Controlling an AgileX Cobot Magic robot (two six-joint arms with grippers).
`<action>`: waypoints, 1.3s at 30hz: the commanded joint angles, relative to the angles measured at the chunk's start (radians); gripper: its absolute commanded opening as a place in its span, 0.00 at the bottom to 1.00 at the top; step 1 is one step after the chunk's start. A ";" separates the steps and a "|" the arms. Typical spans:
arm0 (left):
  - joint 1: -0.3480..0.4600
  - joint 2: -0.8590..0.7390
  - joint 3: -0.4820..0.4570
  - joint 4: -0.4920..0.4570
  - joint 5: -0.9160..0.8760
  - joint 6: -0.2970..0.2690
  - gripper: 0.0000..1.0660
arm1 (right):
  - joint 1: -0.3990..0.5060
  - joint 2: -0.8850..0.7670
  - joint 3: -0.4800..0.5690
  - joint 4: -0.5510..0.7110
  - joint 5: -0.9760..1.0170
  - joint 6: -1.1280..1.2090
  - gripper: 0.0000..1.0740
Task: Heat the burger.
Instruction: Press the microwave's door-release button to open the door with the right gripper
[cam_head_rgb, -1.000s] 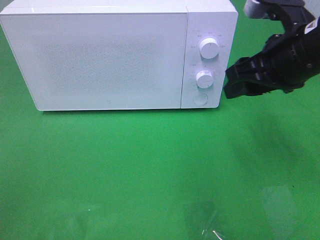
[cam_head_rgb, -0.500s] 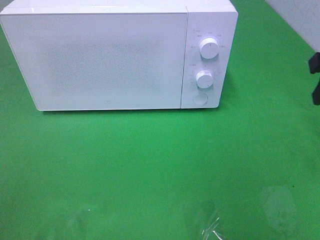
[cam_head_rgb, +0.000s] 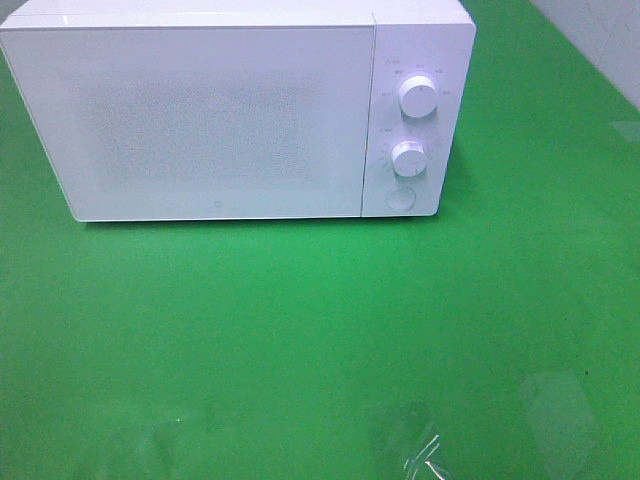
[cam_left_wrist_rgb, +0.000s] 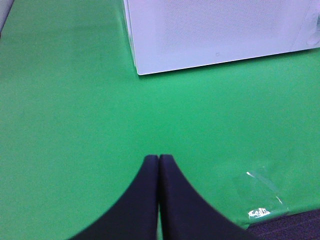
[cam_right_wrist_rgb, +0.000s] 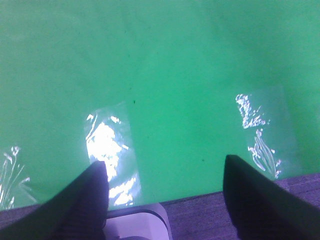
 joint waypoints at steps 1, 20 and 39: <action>0.002 -0.021 0.002 0.000 -0.015 -0.001 0.00 | -0.004 -0.105 0.067 0.067 0.021 -0.071 0.60; 0.002 -0.021 0.002 0.000 -0.015 -0.001 0.00 | -0.004 -0.631 0.196 0.169 -0.021 -0.271 0.60; 0.002 -0.021 0.002 -0.001 -0.015 -0.002 0.00 | -0.004 -0.870 0.199 0.192 -0.022 -0.315 0.59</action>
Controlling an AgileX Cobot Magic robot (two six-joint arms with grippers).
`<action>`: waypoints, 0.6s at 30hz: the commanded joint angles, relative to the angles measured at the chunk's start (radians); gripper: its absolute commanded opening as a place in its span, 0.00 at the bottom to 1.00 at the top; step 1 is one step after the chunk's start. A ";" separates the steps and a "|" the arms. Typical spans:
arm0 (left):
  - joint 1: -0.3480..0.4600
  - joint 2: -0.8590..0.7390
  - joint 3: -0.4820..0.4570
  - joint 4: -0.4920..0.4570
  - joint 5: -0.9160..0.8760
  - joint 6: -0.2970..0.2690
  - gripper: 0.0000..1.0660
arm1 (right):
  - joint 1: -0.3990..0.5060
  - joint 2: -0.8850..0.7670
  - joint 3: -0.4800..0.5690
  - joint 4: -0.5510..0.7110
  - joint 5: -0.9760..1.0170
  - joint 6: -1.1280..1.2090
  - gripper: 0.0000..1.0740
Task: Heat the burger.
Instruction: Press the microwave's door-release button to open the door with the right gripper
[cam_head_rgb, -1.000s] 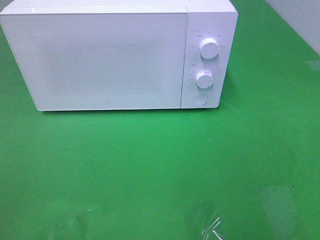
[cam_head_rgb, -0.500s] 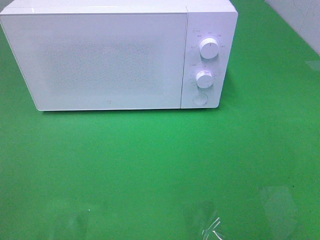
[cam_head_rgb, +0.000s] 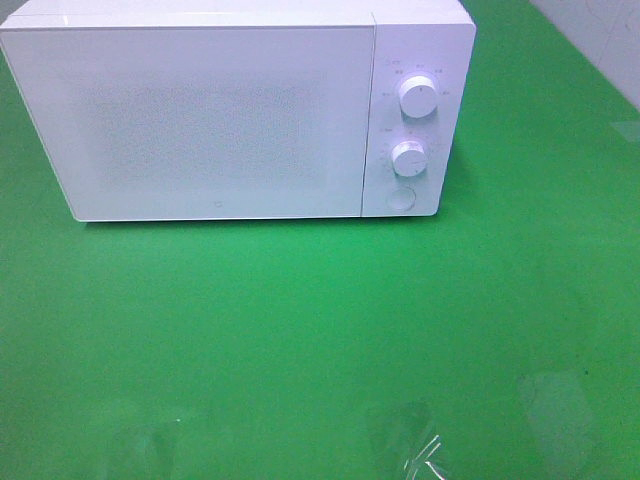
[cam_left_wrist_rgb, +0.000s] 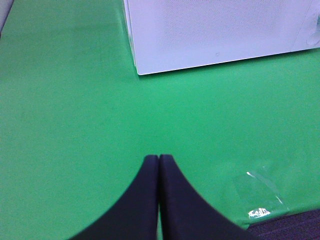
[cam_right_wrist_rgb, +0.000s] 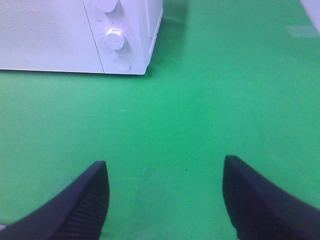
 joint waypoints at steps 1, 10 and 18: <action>0.002 -0.021 0.002 -0.001 -0.015 -0.002 0.00 | -0.004 -0.022 0.004 0.004 -0.008 -0.012 0.59; 0.002 -0.021 0.002 -0.001 -0.015 -0.002 0.00 | -0.004 -0.022 0.004 0.004 -0.009 -0.012 0.59; 0.002 -0.021 0.002 -0.001 -0.015 -0.002 0.00 | -0.004 -0.022 0.004 0.004 -0.009 -0.012 0.59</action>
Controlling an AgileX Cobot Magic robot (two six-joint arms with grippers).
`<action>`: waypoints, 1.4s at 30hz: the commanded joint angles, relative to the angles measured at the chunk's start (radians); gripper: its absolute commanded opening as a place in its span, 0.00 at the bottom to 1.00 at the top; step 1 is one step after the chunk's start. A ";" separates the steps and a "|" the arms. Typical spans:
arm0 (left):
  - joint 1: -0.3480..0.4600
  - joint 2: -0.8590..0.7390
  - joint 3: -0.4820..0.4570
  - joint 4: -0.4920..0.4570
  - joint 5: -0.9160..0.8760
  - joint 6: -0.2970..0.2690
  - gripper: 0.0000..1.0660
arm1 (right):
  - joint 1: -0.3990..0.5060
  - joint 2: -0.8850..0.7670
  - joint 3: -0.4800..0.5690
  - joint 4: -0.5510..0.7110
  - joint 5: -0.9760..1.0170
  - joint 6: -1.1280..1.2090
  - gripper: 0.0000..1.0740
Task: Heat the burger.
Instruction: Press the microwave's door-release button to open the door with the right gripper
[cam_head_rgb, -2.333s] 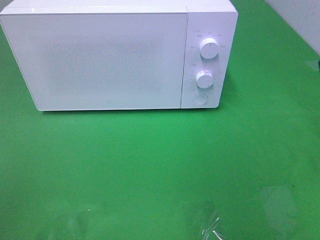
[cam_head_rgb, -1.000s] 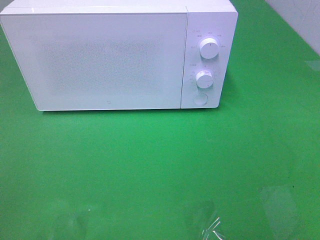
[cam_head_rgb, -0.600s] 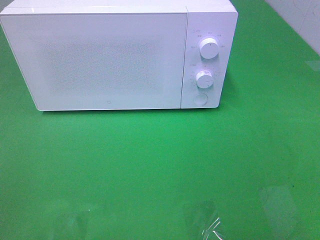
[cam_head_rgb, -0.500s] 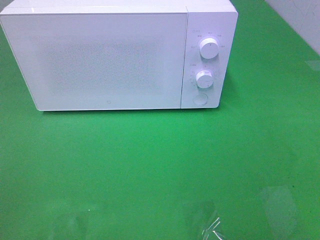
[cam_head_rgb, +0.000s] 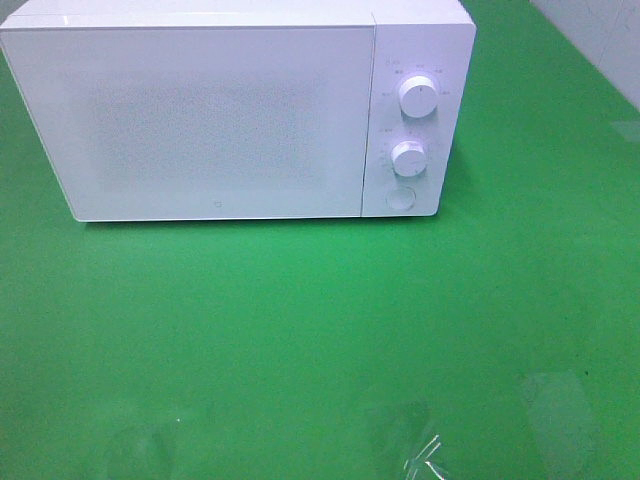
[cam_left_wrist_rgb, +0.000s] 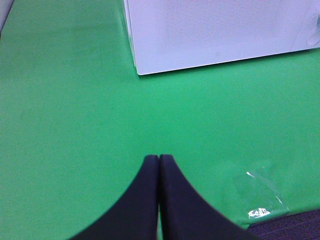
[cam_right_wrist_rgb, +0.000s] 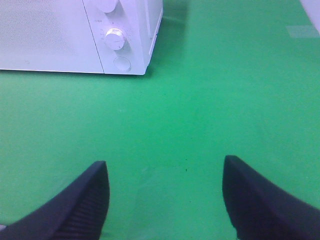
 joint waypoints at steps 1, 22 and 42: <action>0.002 -0.021 0.002 -0.001 -0.015 -0.002 0.00 | -0.004 -0.022 0.004 0.004 -0.008 -0.010 0.59; 0.002 -0.021 0.002 -0.001 -0.015 -0.002 0.00 | -0.004 -0.022 0.003 0.005 -0.012 -0.008 0.59; 0.002 -0.021 0.002 -0.001 -0.015 -0.002 0.00 | -0.004 0.377 0.022 0.004 -0.472 -0.019 0.59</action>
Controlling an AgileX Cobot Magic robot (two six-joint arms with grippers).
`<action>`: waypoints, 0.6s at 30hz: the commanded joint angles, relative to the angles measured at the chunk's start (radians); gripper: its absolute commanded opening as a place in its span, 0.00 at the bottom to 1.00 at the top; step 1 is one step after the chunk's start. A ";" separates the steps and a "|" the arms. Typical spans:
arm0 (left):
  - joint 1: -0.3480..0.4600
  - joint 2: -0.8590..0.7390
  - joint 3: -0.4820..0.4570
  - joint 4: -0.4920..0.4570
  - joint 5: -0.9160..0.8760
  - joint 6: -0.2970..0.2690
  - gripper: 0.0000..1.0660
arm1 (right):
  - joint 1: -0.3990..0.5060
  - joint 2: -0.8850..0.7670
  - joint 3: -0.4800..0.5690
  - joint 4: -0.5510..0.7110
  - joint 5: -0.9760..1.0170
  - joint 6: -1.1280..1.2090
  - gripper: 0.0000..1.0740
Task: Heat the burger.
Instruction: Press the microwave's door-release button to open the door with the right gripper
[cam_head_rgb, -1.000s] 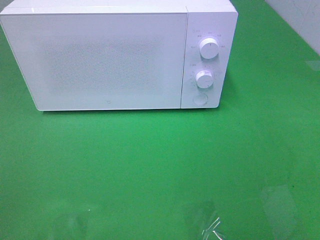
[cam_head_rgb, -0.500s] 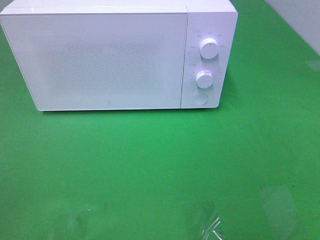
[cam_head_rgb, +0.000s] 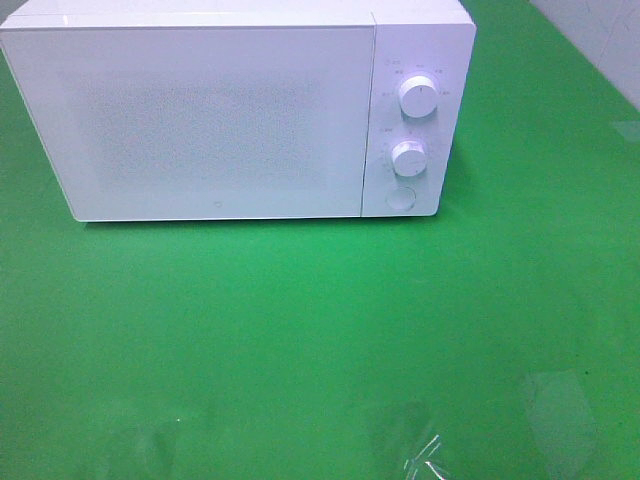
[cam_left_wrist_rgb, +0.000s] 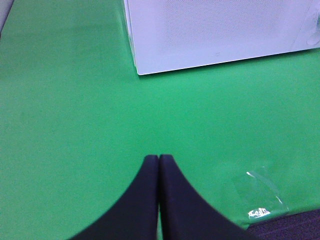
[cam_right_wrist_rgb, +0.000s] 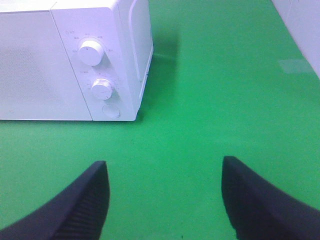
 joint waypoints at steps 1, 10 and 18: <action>0.002 -0.021 0.002 -0.001 -0.015 -0.002 0.00 | -0.004 0.084 0.006 0.004 -0.097 -0.017 0.59; 0.002 -0.021 0.002 -0.001 -0.015 -0.002 0.00 | -0.004 0.312 0.006 0.005 -0.281 -0.017 0.49; 0.002 -0.021 0.002 -0.001 -0.015 -0.002 0.00 | -0.004 0.579 0.006 0.005 -0.511 -0.017 0.11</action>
